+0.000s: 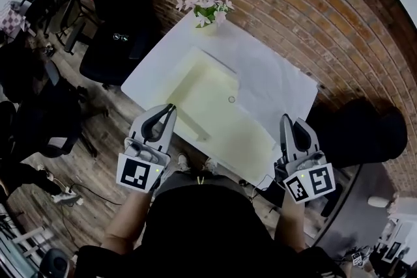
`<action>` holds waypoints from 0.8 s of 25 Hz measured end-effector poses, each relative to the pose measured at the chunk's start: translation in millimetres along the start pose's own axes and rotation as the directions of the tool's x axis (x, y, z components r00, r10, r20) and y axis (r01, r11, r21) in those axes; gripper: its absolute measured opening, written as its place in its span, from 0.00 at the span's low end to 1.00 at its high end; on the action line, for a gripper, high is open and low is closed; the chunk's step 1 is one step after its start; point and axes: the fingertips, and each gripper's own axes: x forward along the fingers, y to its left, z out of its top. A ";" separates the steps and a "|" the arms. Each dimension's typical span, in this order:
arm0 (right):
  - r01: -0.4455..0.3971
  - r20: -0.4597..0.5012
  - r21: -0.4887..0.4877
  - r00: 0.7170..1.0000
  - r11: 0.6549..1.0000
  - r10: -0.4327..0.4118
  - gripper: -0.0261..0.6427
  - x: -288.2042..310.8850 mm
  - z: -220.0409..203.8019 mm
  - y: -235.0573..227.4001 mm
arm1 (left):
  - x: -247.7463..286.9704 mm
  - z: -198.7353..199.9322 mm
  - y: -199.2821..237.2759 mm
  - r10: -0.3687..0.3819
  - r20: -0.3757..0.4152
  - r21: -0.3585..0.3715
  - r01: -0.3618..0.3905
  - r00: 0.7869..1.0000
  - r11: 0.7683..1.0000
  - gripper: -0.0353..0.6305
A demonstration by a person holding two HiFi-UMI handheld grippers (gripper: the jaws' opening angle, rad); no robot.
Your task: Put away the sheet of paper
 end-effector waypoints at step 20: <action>0.056 -0.219 0.274 0.976 0.960 0.006 0.06 12.4 -137.6 -29.2 | 13.6 -22.8 -7.8 0.017 -0.053 -0.018 -0.018 0.998 1.000 0.10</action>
